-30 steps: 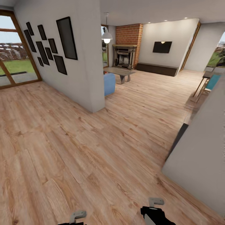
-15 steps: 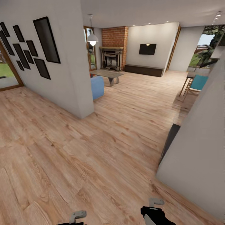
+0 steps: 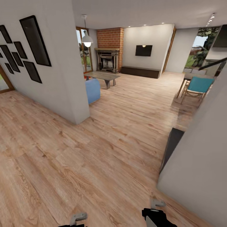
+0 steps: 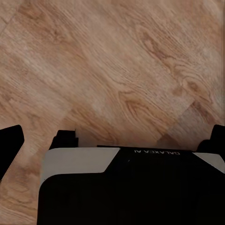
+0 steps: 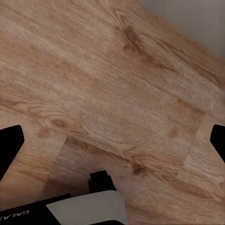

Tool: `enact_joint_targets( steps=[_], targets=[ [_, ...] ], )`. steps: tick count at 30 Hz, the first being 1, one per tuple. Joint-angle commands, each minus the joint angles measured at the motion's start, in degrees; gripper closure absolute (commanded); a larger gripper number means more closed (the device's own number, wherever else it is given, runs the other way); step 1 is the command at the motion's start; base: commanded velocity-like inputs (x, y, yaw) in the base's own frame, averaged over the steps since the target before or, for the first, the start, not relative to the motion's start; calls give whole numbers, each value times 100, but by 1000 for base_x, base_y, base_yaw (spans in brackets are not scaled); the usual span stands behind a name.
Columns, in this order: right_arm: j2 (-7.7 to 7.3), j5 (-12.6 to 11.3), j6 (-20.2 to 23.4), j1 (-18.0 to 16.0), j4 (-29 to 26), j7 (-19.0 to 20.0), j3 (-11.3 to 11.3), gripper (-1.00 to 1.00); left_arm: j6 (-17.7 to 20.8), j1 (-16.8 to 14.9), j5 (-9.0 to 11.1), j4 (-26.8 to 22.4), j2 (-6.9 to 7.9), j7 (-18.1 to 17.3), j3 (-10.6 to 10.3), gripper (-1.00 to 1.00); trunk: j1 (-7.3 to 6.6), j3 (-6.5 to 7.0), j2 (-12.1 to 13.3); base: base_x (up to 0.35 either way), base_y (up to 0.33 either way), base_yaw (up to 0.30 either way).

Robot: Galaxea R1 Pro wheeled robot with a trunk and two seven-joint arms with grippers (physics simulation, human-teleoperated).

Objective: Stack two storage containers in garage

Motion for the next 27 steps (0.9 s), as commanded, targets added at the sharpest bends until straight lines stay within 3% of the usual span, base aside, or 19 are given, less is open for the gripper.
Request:
enact_joint_targets(
  steps=[1,27],
  targets=[
    [-5,-27,36,-4,-11,-44,49,-100,37,-1,53,-10,-3,-6,21,-100,4,-6,-4,326,0,-1],
    [-5,-27,36,-5,-11,-44,46,-100,36,-1,48,-10,-3,-6,21,-100,4,-6,-4,326,0,0]
  ],
)
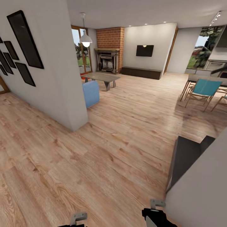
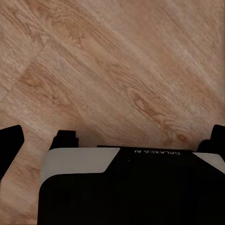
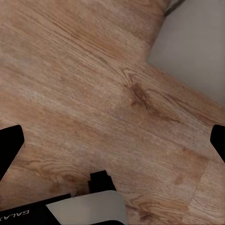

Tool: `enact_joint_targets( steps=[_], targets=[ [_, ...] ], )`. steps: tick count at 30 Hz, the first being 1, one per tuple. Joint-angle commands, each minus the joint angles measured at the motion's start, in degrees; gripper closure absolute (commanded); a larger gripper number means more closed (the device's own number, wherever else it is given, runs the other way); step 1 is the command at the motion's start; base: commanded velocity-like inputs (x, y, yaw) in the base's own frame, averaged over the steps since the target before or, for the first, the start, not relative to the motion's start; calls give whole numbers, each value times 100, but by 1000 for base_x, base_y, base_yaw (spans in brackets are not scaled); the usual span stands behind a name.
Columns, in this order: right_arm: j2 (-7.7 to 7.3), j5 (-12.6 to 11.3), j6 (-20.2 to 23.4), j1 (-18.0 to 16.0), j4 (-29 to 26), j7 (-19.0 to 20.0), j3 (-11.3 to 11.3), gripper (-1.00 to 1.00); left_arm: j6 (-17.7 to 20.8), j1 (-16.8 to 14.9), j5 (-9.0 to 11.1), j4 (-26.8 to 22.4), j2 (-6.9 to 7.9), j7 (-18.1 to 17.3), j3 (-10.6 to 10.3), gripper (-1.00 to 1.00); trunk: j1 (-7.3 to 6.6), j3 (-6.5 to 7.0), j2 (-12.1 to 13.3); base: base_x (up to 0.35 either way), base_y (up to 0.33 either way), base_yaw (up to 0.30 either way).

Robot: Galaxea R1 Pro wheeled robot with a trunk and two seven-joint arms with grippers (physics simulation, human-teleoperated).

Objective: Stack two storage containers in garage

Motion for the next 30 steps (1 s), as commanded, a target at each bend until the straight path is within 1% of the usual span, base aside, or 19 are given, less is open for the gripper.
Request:
enact_joint_targets(
  steps=[1,30],
  targets=[
    [-5,-27,36,-5,-10,-44,49,-100,38,-1,54,-10,-3,-6,21,-100,4,-6,-4,326,0,0],
    [-5,-27,36,-5,-11,-44,49,-100,39,-1,53,-10,-3,-6,20,-100,4,-6,-4,326,0,-1]
  ],
)
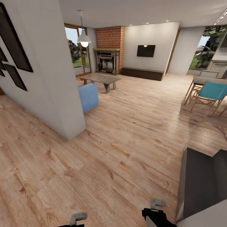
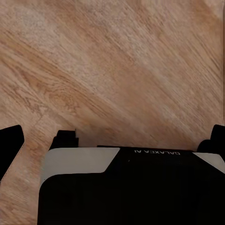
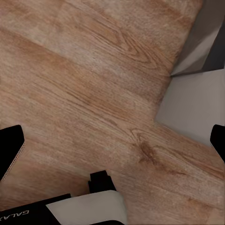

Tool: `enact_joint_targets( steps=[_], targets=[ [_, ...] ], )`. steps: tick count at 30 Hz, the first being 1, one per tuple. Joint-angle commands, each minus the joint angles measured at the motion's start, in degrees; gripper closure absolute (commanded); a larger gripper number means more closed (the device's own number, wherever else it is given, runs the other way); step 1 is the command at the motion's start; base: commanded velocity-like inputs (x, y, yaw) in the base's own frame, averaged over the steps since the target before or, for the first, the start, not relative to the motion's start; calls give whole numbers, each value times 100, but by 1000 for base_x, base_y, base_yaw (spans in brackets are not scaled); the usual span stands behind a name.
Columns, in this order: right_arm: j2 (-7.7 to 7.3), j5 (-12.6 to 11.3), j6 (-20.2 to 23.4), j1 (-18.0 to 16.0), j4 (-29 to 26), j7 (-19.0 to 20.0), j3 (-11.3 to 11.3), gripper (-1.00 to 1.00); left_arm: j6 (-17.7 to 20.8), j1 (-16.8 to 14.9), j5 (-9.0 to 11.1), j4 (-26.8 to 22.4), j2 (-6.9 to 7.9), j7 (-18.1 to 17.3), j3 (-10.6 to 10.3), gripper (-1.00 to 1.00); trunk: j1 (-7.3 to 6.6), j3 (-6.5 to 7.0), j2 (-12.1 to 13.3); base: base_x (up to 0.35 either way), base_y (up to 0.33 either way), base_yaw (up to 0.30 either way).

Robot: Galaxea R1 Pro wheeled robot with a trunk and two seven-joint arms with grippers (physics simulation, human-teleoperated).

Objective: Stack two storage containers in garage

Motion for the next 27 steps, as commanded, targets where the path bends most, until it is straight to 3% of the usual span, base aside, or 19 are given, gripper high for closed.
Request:
enact_joint_targets(
  steps=[1,21,27],
  targets=[
    [-5,-27,36,-5,-11,-44,47,-100,37,-1,55,-10,-3,-6,21,-100,4,-5,-4,326,0,-52],
    [-5,-27,36,-6,-11,-44,51,-100,36,-1,55,-10,-3,-7,20,-100,4,103,-4,326,0,-177],
    [-5,-27,36,-6,-11,-44,49,-100,37,-1,57,-10,-3,-6,21,-100,4,116,-4,326,0,-70]
  ],
)
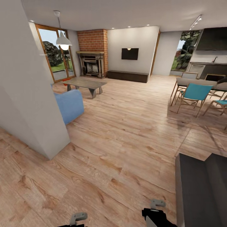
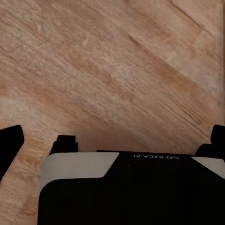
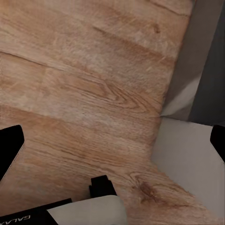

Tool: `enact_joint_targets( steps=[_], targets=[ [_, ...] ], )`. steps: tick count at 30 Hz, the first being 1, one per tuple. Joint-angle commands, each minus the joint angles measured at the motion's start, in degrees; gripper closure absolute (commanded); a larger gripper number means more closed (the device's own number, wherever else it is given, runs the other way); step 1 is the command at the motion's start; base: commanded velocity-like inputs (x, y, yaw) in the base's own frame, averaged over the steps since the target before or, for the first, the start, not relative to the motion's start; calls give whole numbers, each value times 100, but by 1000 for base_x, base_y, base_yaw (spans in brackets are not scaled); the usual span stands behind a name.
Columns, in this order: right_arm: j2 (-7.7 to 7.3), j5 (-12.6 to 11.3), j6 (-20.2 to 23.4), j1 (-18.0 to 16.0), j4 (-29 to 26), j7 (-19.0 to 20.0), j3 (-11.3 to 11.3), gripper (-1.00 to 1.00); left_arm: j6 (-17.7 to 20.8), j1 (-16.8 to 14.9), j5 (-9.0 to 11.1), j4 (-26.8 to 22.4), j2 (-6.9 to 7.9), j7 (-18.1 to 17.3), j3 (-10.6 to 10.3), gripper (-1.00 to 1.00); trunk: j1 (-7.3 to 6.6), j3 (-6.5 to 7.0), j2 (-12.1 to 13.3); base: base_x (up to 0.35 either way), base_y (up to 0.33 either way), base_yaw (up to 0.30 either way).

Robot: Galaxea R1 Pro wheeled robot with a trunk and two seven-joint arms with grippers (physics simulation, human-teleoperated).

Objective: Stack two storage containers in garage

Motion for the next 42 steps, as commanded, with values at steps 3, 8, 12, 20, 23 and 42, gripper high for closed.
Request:
enact_joint_targets(
  steps=[3,8,12,20,23,42],
  targets=[
    [-5,-27,36,-5,-9,-44,49,-100,36,-1,52,-10,-3,-6,21,-100,4,-5,-4,326,0,-8],
    [-5,-27,36,-5,-10,-44,49,-100,37,-1,52,-10,-3,-6,18,-100,4,-5,-4,326,0,-1],
    [-5,-27,36,-5,-11,-44,50,-100,37,-1,52,-10,-3,-6,20,-100,4,-5,-4,326,0,0],
    [-5,-27,36,-5,-10,-44,50,-100,35,-1,52,-10,-3,-6,21,-100,4,-5,-4,326,0,0],
    [-5,-27,36,-5,-10,-44,49,-100,34,-1,52,-10,-3,-6,21,-100,4,-5,-4,326,0,0],
    [-5,-27,36,-4,-11,-44,44,-100,37,-1,54,-10,-3,-6,21,-100,4,-5,-4,326,0,0]
  ],
)
